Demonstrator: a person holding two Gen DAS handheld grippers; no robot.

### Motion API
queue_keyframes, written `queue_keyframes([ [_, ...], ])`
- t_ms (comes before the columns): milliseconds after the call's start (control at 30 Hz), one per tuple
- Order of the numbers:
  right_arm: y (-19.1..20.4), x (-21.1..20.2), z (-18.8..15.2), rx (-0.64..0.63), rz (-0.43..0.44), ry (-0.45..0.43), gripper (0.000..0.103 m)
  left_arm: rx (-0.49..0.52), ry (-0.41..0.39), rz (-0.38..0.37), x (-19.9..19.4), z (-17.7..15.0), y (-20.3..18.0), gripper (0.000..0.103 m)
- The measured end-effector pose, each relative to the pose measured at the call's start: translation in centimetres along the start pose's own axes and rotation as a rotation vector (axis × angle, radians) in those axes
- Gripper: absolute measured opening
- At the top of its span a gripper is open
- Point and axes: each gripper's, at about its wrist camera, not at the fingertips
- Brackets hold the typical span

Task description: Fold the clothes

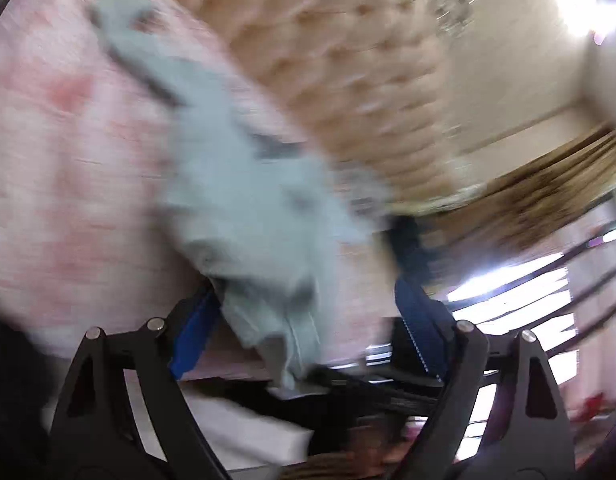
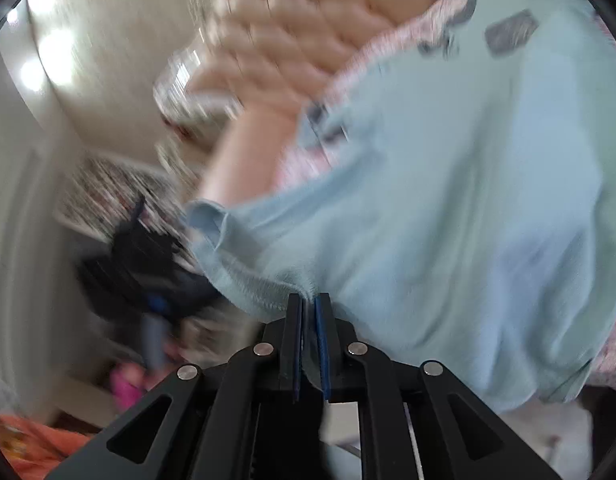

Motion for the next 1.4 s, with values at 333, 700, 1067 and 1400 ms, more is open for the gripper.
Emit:
queue_keyframes([
  [333, -2.8, 2.8, -4.4, -0.053, -0.242, 0.212, 0.011, -0.013, 0.099, 0.384, -3.1, -4.0, 6.8, 0.086],
  [700, -6.1, -12.5, -2.5, -0.070, -0.534, -0.033, 0.062, 0.236, 0.095, 0.530, 1.2, -5.6, 2.7, 0.087],
  [1067, -7.5, -8.4, -4.3, -0.189, -0.650, -0.016, 0.017, 0.581, 0.105, 0.728, 5.2, -7.0, 1.8, 0.097],
  [1400, -6.1, -8.2, -4.7, -0.182, -0.668, -0.005, 0.006, 0.557, 0.133, 0.729, 5.6, -6.8, 1.9, 0.097],
])
Point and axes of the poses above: each gripper's, at about its wrist camera, not at the fingertips, and x roughly the way its jaws point, y to its left, z to its top, and after that the axes turned 8 degrees about -y, right-handed
